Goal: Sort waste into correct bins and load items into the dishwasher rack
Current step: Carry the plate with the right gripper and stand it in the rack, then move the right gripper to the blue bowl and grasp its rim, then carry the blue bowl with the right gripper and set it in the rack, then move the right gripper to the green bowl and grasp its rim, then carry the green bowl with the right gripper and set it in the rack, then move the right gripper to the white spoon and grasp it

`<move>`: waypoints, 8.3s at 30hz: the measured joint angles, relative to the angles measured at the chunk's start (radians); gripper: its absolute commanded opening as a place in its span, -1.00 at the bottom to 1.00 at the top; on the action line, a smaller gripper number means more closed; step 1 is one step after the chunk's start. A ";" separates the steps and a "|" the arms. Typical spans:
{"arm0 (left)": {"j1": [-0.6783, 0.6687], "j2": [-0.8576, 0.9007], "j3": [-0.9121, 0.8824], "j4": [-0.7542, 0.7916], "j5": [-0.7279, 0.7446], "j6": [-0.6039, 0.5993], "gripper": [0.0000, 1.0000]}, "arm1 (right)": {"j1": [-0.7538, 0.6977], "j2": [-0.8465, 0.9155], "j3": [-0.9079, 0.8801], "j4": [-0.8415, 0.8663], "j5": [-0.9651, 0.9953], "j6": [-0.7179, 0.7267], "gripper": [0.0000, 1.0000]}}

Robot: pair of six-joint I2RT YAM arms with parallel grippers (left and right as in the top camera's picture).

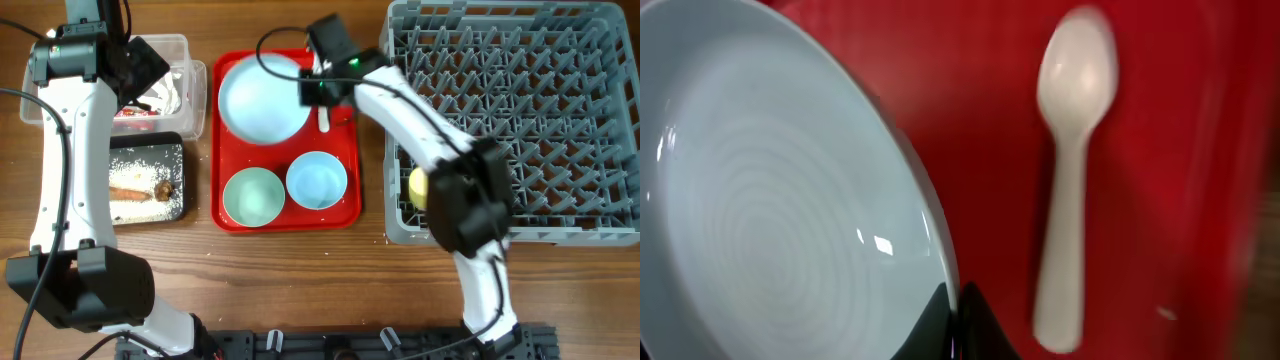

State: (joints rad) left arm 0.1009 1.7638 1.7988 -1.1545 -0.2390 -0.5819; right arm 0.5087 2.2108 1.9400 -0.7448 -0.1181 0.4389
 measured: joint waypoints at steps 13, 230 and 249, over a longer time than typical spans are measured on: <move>0.000 0.000 0.000 0.000 0.000 0.000 1.00 | -0.203 -0.419 0.021 -0.194 0.793 -0.283 -0.91; 0.000 0.000 0.002 0.003 0.000 0.000 1.00 | -0.066 -0.200 -0.281 -0.422 1.304 -0.127 -0.92; 0.000 0.000 0.002 0.003 0.000 0.000 1.00 | 0.058 -0.198 -0.278 -0.548 1.029 -0.227 0.99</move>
State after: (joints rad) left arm 0.1009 1.7638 1.8004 -1.1519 -0.2390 -0.5823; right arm 0.5671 2.0125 1.6619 -1.2930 0.9108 0.2119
